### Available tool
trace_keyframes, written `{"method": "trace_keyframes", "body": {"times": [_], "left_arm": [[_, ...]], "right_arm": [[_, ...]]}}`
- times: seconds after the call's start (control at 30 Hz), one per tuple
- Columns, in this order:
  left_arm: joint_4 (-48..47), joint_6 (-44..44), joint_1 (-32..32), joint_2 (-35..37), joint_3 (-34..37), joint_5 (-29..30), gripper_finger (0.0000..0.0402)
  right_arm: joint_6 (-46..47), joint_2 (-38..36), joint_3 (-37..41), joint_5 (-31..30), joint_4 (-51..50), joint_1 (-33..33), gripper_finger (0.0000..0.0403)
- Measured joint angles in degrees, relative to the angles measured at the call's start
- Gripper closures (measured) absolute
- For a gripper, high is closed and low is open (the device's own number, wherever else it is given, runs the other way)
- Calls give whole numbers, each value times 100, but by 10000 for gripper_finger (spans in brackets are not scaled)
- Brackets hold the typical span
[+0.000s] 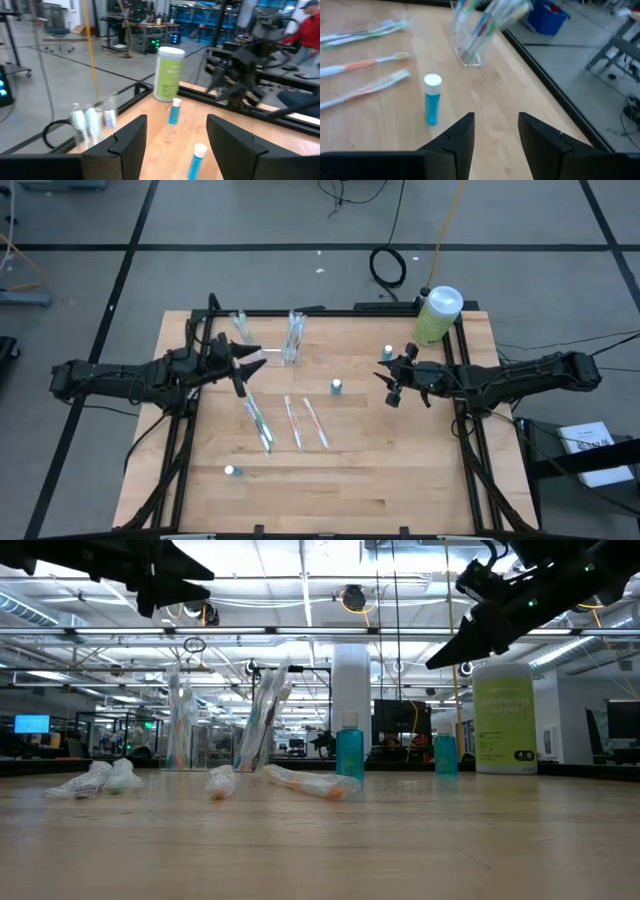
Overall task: Pick & Place toothbrushing station
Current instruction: Put the blue mouthwash into the transparent organizer
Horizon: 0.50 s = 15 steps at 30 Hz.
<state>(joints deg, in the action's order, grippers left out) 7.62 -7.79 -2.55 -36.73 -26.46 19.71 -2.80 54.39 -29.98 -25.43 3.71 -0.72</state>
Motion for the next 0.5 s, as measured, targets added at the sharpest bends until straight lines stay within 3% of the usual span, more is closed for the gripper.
{"method": "trace_keyframes", "body": {"times": [0.17,0.5], "left_arm": [[249,132,396,0,160,8,190],[2341,-181,584,-2,1693,14,190]], "right_arm": [[62,0,0,10,-24,-208,256],[90,-130,0,15,-214,-421,241]]}}
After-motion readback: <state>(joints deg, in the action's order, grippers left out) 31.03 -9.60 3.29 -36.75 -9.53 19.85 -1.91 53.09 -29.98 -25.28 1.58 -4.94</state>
